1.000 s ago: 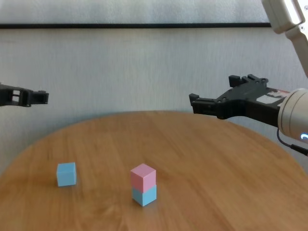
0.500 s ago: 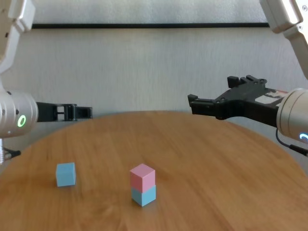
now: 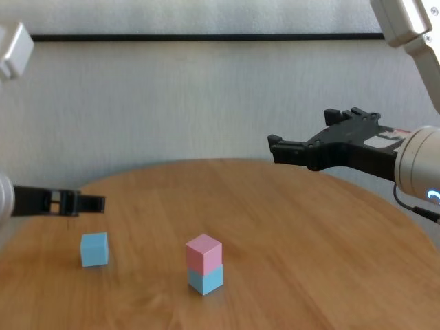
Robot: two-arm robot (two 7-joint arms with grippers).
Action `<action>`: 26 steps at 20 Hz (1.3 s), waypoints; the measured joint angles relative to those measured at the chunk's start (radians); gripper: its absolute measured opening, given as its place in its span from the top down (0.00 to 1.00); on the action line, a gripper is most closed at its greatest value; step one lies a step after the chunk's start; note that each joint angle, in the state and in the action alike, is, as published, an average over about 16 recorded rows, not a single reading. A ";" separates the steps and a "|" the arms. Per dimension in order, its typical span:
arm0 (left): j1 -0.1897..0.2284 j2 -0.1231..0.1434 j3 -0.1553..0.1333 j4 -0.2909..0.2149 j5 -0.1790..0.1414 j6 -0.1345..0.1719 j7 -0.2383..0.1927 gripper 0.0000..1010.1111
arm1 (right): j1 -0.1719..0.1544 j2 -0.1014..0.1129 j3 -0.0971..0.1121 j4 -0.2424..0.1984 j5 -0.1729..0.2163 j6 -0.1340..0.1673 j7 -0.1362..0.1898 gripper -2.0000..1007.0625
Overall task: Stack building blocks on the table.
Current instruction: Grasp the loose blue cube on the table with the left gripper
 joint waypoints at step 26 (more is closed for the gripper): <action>-0.041 -0.096 -0.062 0.165 0.002 -0.045 -0.022 0.01 | 0.001 0.000 -0.001 -0.001 0.001 0.003 0.000 0.00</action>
